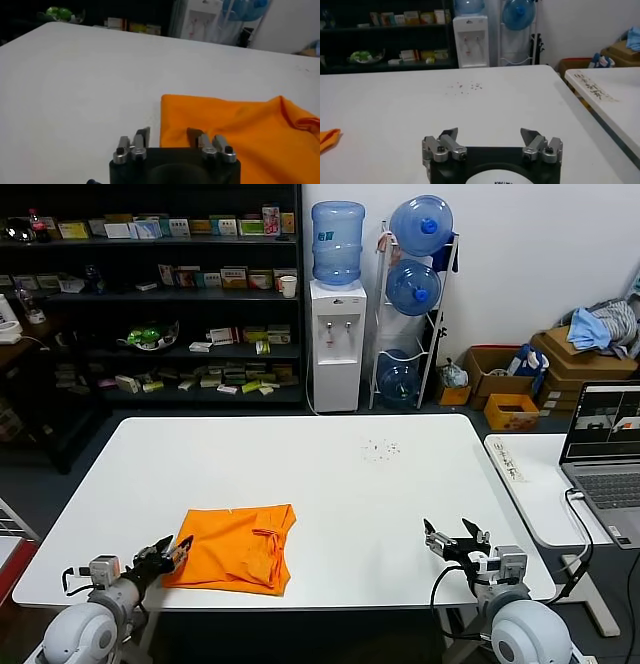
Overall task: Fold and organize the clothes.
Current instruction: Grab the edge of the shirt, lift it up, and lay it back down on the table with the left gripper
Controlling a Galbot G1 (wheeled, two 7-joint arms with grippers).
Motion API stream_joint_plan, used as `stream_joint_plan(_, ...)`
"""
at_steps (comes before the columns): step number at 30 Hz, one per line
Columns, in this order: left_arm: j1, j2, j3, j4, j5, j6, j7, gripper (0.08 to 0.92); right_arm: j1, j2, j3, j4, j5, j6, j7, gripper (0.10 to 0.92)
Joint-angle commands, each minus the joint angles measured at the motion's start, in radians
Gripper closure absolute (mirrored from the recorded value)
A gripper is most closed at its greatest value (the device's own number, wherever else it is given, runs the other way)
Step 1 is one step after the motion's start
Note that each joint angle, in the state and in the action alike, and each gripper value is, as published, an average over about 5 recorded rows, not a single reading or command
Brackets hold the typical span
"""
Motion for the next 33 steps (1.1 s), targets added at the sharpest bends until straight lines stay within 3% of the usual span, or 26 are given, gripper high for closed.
stream_joint_plan(1,0.007,-0.009,0.009,-0.037,0.015,0.002,0.001,0.501,0.001,0.000,-0.001,-0.001,0.000,0.000,0.001,0.203)
stream_joint_plan(8,0.034,-0.019,-0.014,-0.148,0.002,0.003,-0.024,0.709,0.003,0.000,0.000,-0.004,0.000,0.002,0.001,0.203)
stream_joint_plan(14,0.048,0.010,-0.057,-0.308,-0.005,0.027,-0.095,0.862,0.011,0.005,-0.001,-0.011,0.000,0.006,0.000,0.203)
stream_joint_plan(21,0.076,0.145,-0.164,-0.487,-0.001,0.133,-0.208,0.881,0.020,0.011,-0.005,-0.021,0.000,0.015,-0.005,0.203)
stream_joint_plan(27,0.215,0.298,-0.346,-0.438,0.033,0.181,-0.225,0.881,0.026,0.014,-0.005,-0.027,-0.003,0.030,-0.016,0.203)
stream_joint_plan(33,0.237,0.346,-0.420,-0.237,0.130,0.160,-0.184,0.881,0.027,0.011,-0.002,-0.025,-0.009,0.042,-0.024,0.203)
